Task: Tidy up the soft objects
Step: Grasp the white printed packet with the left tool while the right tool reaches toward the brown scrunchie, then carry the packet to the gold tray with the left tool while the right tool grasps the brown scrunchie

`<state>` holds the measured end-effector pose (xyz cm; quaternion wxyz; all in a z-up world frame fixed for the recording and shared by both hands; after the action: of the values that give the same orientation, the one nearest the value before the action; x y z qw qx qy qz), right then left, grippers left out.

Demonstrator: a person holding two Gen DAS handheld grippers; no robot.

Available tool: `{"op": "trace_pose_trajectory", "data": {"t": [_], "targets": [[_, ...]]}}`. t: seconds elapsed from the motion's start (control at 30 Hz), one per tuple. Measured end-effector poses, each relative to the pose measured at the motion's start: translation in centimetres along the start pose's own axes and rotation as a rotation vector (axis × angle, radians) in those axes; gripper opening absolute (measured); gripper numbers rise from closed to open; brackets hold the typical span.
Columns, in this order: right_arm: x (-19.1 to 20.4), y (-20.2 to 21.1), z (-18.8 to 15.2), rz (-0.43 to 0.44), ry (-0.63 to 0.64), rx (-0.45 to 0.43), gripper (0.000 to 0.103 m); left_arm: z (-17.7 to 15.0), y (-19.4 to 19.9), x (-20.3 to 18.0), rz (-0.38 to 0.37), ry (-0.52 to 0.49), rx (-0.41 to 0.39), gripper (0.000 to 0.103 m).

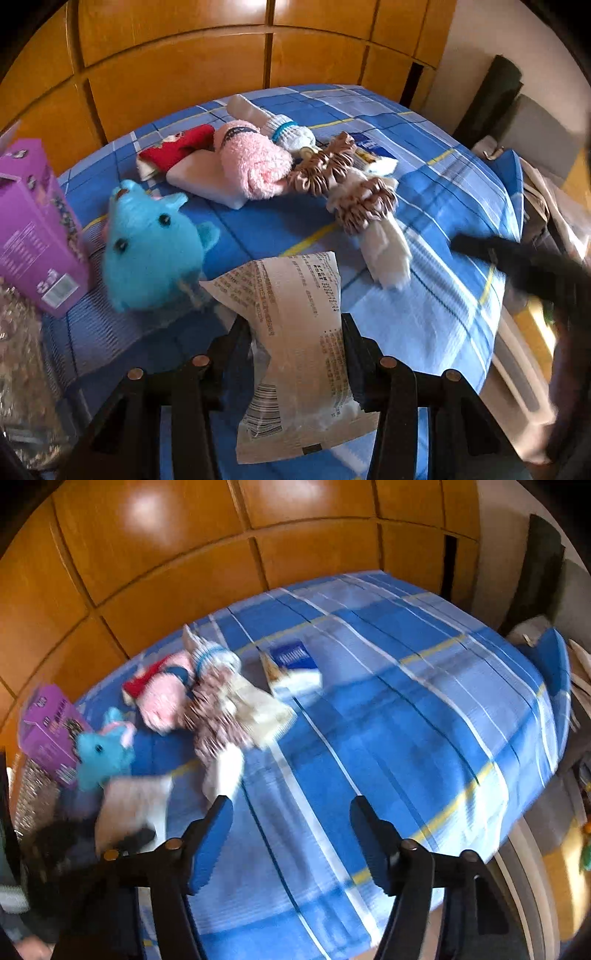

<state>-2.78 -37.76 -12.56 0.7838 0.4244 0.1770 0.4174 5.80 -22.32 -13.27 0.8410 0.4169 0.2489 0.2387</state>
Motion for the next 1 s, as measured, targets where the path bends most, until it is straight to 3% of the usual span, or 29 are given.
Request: {"op": "trace_pose_trajectory", "data": {"t": [0.13, 0.37, 0.4, 0.43, 0.47, 0.57, 0.77, 0.9, 1.0], "targets": [[2.6, -0.5, 2.8, 0.078, 0.076, -0.045, 0.064, -1.0, 0.7, 0.5, 0.015, 0.014, -0.006, 0.047], [7.3, -4.6, 7.2, 0.091, 0.183, -0.046, 0.062, -0.3, 2.5, 1.9, 0.043, 0.046, -0.049, 0.047], [7.7, -5.2, 7.4, 0.080, 0.188, -0.039, 0.057, 0.2, 2.8, 2.0, 0.046, 0.045, -0.058, 0.047], [7.9, -5.8, 7.7, 0.071, 0.192, -0.030, 0.037, 0.8, 3.1, 2.1, 0.051, 0.043, -0.067, 0.047], [8.0, -6.3, 7.9, 0.068, 0.190, -0.023, 0.027, 1.4, 3.4, 2.2, 0.052, 0.042, -0.076, 0.047], [8.1, -6.6, 8.2, 0.094, 0.185, -0.028, 0.013, 4.1, 4.3, 2.3, 0.045, 0.032, -0.116, 0.047], [8.5, -6.4, 8.2, 0.098, 0.222, -0.034, 0.012, 11.2, 6.8, 3.1, 0.015, 0.059, -0.212, 0.047], [8.8, -6.3, 8.0, 0.103, 0.237, -0.036, 0.012, 14.8, 9.6, 5.8, 0.043, 0.122, -0.284, 0.047], [8.9, -6.4, 7.9, 0.089, 0.254, -0.040, 0.012, 16.7, 12.5, 9.6, 0.114, 0.182, -0.337, 0.047]]}}
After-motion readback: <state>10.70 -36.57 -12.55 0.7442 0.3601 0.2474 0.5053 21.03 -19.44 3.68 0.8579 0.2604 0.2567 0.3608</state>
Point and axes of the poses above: each gripper's, at about its wrist camera, not at the fingertips, and y roughly against the way its jaws point, x to its left, z to its top, the point moved 3 cm from there along -y, roughly the way its jaws point, and after that the axes turned 9 degrees about -z, right-handed, at the moved point
